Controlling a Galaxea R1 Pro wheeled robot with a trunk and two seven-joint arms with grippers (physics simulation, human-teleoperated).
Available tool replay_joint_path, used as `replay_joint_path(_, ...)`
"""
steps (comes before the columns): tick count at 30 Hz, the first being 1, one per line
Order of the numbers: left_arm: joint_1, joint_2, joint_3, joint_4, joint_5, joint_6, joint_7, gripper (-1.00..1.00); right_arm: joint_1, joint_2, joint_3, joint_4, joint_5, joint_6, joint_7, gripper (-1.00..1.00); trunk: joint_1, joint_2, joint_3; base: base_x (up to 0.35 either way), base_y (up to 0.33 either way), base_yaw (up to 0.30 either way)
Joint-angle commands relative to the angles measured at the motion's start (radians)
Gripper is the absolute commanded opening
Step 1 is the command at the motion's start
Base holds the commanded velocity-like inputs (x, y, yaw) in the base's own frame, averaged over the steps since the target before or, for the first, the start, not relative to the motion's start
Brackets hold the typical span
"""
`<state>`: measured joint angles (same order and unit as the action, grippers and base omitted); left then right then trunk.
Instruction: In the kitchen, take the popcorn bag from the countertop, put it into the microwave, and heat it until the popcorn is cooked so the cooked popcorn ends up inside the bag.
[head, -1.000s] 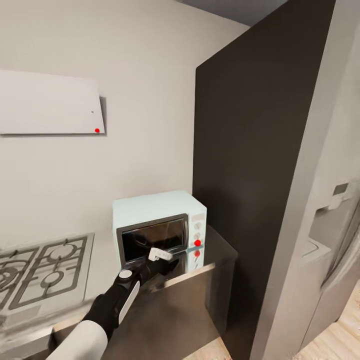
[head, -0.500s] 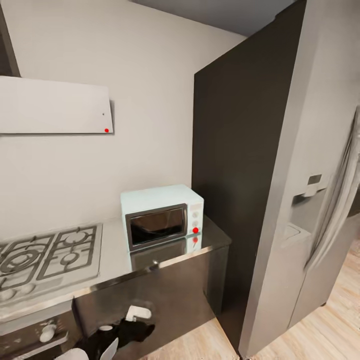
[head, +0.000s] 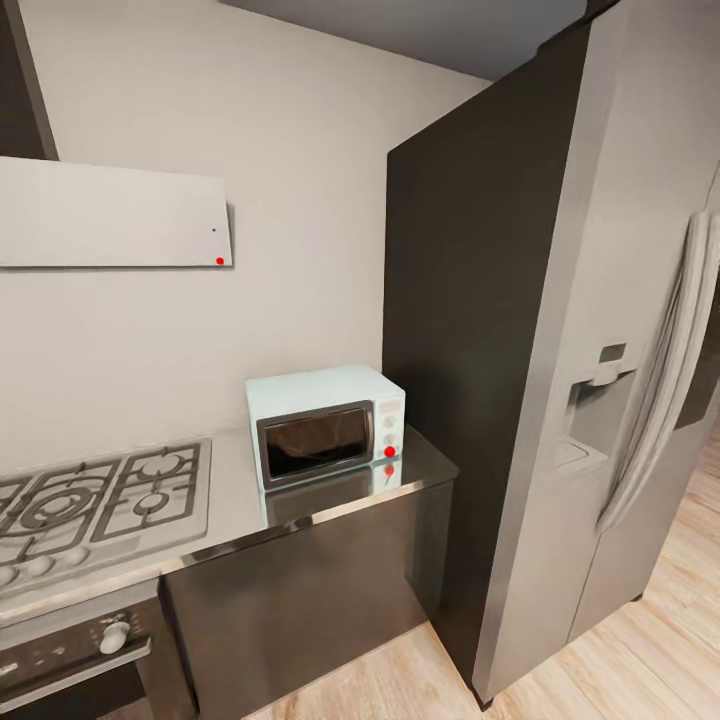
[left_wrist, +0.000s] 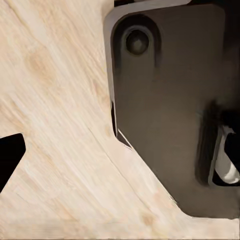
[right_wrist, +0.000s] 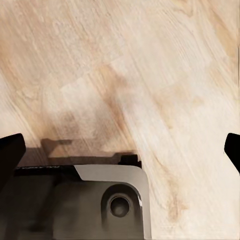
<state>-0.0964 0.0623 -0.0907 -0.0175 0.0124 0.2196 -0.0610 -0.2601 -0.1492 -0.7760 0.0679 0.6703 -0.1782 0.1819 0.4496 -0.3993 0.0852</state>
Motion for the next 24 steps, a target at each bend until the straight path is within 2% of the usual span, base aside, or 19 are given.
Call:
replay_joint_path(1, 0.004, 0.005, -0.007, -0.004, 0.001, 0.09, 0.001, 1.0, -0.001, -0.001, -0.006, 0.0, 0.003, -0.062, 0.001, 1.0, 0.0, -0.001, 0.0, 0.0, 0.0, 0.0)
replay_joint_path(3, 0.006, 0.007, -0.007, -0.006, 0.0, 0.129, 0.003, 1.0, -0.001, -0.001, -0.007, -0.007, 0.003, -0.169, 0.001, 1.0, 0.0, -0.001, 0.0, 0.0, 0.0, 0.0)
replay_joint_path(6, 0.007, 0.003, -0.007, -0.008, 0.0, 0.13, 0.004, 1.0, -0.001, -0.001, -0.008, -0.018, 0.003, -0.285, 0.002, 1.0, 0.0, -0.001, 0.0, 0.0, 0.0, 0.0)
replay_joint_path(7, 0.007, 0.001, -0.007, -0.008, 0.0, 0.126, 0.004, 1.0, -0.001, 0.0, -0.008, -0.067, 0.002, -0.339, 0.004, 1.0, 0.0, -0.001, 0.0, 0.0, 0.0, 0.0)
replay_joint_path(8, 0.007, -0.001, -0.007, -0.009, 0.0, 0.125, 0.003, 1.0, -0.001, 0.019, -0.008, -0.121, 0.002, -0.358, 0.004, 1.0, 0.0, -0.001, 0.0, 0.0, 0.0, 0.0)
replay_joint_path(9, 0.007, -0.001, -0.007, -0.009, 0.0, 0.125, 0.003, 1.0, -0.001, 0.036, -0.007, -0.157, 0.002, -0.365, 0.005, 1.0, 0.0, -0.001, 0.0, 0.0, 0.0, 0.0)
replay_joint_path(12, 0.007, -0.01, -0.007, -0.009, 0.0, 0.124, 0.003, 1.0, -0.001, 0.113, -0.006, -0.326, 0.002, -0.376, 0.005, 1.0, 0.0, -0.001, 0.0, 0.0, 0.0, 0.0)
replay_joint_path(14, 0.007, -0.015, -0.006, -0.009, 0.0, 0.119, 0.003, 1.0, -0.002, 0.147, -0.005, -0.424, 0.0, -0.379, 0.008, 1.0, 0.0, -0.001, 0.0, 0.0, 0.0, 0.0)
replay_joint_path(16, 0.007, -0.016, -0.006, -0.008, 0.0, 0.098, 0.003, 1.0, -0.002, 0.179, 0.004, -0.462, 0.0, -0.381, 0.017, 1.0, 0.0, -0.001, 0.0, 0.0, 0.0, 0.0)
replay_joint_path(18, 0.007, -0.016, -0.006, -0.008, 0.0, 0.087, 0.003, 1.0, -0.003, 0.19, 0.012, -0.475, 0.0, -0.384, 0.022, 1.0, 0.0, -0.001, 0.0, 0.0, 0.0, 0.046)
replay_joint_path(24, 0.007, -0.018, -0.007, -0.007, 0.0, 0.082, 0.003, 1.0, -0.003, 0.196, 0.041, -0.492, 0.0, -0.392, 0.023, 1.0, 0.0, -0.001, 0.0, 0.0, 0.0, 0.236)
